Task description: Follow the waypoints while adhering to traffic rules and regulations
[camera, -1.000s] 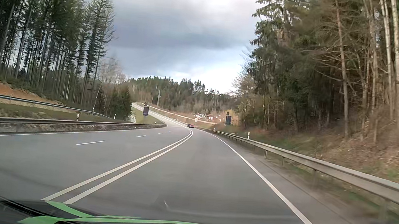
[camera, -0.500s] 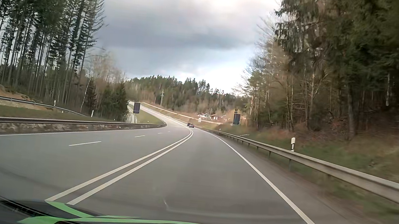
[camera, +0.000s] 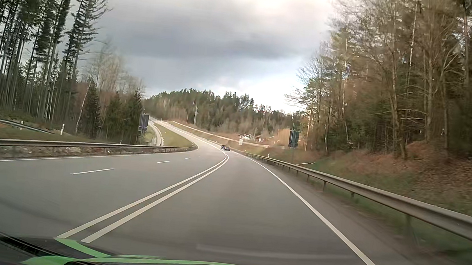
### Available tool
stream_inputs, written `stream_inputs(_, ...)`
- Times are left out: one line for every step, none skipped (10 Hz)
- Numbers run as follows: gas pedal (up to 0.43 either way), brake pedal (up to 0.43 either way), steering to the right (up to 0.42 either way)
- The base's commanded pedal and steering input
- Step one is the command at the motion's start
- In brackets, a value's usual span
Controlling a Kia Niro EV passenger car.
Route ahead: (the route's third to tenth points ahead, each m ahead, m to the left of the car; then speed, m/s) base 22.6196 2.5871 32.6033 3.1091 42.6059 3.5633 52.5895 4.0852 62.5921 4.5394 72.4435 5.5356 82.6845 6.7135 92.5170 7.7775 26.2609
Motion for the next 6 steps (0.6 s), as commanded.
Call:
stream_inputs(0.067, 0.000, -0.010)
stream_inputs(0.059, 0.000, -0.011)
stream_inputs(0.039, 0.000, -0.010)
stream_inputs(0.028, 0.000, -0.011)
stream_inputs(0.008, 0.000, -0.011)
stream_inputs(0.000, 0.000, -0.010)
